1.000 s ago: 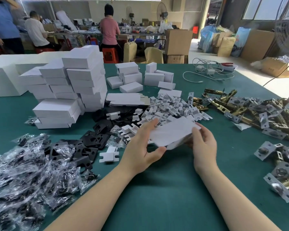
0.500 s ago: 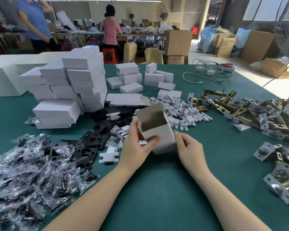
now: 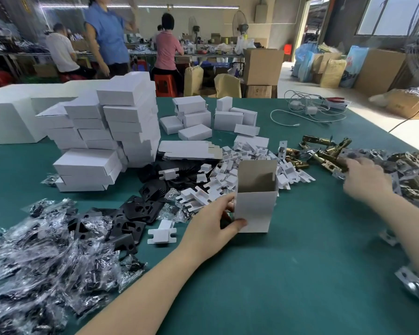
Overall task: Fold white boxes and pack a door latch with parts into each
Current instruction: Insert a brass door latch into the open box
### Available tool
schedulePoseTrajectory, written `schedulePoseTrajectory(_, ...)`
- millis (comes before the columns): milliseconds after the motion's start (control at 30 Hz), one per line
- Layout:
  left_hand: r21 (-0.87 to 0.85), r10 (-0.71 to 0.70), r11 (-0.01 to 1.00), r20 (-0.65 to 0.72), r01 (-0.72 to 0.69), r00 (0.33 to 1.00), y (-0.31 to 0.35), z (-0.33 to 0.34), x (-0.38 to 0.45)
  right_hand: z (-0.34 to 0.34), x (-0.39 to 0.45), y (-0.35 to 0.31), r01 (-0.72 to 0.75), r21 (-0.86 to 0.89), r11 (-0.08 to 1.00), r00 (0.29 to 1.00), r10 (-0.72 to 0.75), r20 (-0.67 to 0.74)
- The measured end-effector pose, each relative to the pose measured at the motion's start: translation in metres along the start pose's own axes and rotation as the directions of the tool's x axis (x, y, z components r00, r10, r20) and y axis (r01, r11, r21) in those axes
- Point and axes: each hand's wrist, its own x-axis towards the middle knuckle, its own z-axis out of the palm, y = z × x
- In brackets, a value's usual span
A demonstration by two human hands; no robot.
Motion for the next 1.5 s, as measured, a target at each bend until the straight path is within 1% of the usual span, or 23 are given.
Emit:
schedulePoseTrajectory(67,0.045,0.003,0.999,-0.014,-0.003,1.0,0.001,0.001,-0.001,0.006,0.012,0.014,0.035,-0.093,0.995,0.983,-0.018,0.182)
schedulePoseTrajectory(100,0.054,0.0,0.999,-0.019,0.001,1.0,0.002,0.001,-0.001,0.009,0.015,0.018,0.052,-0.135,0.99,0.97,-0.018,0.241)
schedulePoseTrajectory(133,0.05,-0.007,0.999,-0.021,0.008,1.0,0.002,0.001,-0.001,0.012,0.017,0.022,0.06,-0.169,0.984,0.965,-0.014,0.262)
schedulePoseTrajectory(233,0.038,-0.028,0.999,-0.024,0.029,0.999,0.002,0.001,-0.001,0.016,0.016,0.029,0.055,-0.24,0.969,0.979,-0.005,0.206)
schedulePoseTrajectory(333,0.04,-0.037,0.999,-0.014,0.038,0.999,0.002,0.001,-0.001,0.019,0.015,0.033,0.026,-0.281,0.959,0.971,0.042,0.236)
schedulePoseTrajectory(467,0.036,-0.039,0.999,0.006,0.038,0.999,0.003,0.0,-0.002,0.019,0.014,0.035,-0.049,-0.225,0.973,0.97,0.1,0.22)
schedulePoseTrajectory(567,0.024,-0.051,0.998,0.013,0.051,0.999,0.003,0.001,-0.002,0.014,0.017,0.04,-0.002,-0.18,0.984,0.978,0.04,0.206)
schedulePoseTrajectory(700,0.023,-0.062,0.998,0.016,0.062,0.998,0.003,0.0,0.0,0.008,0.016,0.036,0.104,-0.201,0.974,0.977,-0.063,0.202)
schedulePoseTrajectory(767,0.02,-0.064,0.998,0.021,0.064,0.998,0.003,0.0,0.0,0.006,0.011,0.031,0.138,-0.206,0.969,0.981,-0.105,0.16)
schedulePoseTrajectory(833,0.018,-0.061,0.998,0.022,0.061,0.998,0.004,0.0,-0.001,0.004,0.006,0.025,0.128,-0.252,0.959,0.991,-0.113,0.072)
schedulePoseTrajectory(900,0.013,-0.062,0.998,0.02,0.062,0.998,0.004,-0.001,-0.002,0.001,0.001,0.019,0.089,-0.327,0.941,0.995,-0.098,-0.01)
schedulePoseTrajectory(967,0.009,-0.066,0.998,0.023,0.066,0.998,0.004,-0.001,-0.002,-0.004,-0.004,0.014,0.057,-0.354,0.934,0.998,-0.066,-0.013)
schedulePoseTrajectory(1067,-0.001,-0.072,0.997,0.018,0.072,0.997,0.004,0.0,-0.002,-0.009,-0.008,0.008,0.056,-0.29,0.956,0.997,-0.036,0.071)
schedulePoseTrajectory(1167,0.003,-0.09,0.996,-0.016,0.09,0.996,0.002,0.0,-0.001,-0.014,-0.014,0.0,0.073,-0.161,0.984,0.986,-0.048,0.157)
schedulePoseTrajectory(1233,-0.022,-0.111,0.994,-0.041,0.111,0.993,0.001,0.0,0.0,-0.014,-0.015,-0.004,0.142,-0.025,0.99,0.952,-0.129,0.277)
schedulePoseTrajectory(1300,-0.057,-0.132,0.99,-0.054,0.129,0.99,0.001,0.0,0.0,-0.017,-0.022,-0.008,0.178,0.166,0.97,0.897,-0.229,0.378)
schedulePoseTrajectory(1333,-0.063,-0.135,0.989,-0.055,0.131,0.989,0.001,-0.001,0.0,-0.019,-0.026,-0.011,0.162,0.285,0.945,0.884,-0.268,0.383)
schedulePoseTrajectory(1367,-0.06,-0.132,0.99,-0.054,0.129,0.99,0.002,-0.001,0.0,-0.02,-0.029,-0.013,0.132,0.389,0.912,0.894,-0.279,0.351)
schedulePoseTrajectory(1400,-0.052,-0.126,0.991,-0.052,0.124,0.991,0.002,-0.001,0.0,-0.02,-0.03,-0.014,0.106,0.429,0.897,0.919,-0.253,0.301)
schedulePoseTrajectory(1433,-0.042,-0.123,0.992,-0.051,0.121,0.991,0.003,-0.001,0.0,-0.019,-0.029,-0.015,0.101,0.394,0.914,0.94,-0.217,0.262)
schedulePoseTrajectory(1467,-0.036,-0.122,0.992,-0.052,0.12,0.991,0.003,-0.001,0.0,-0.018,-0.028,-0.018,0.113,0.282,0.953,0.948,-0.189,0.258)
schedulePoseTrajectory(1500,-0.034,-0.122,0.992,-0.05,0.121,0.991,0.003,-0.002,0.0,-0.017,-0.027,-0.02,0.123,0.165,0.979,0.943,-0.167,0.289)
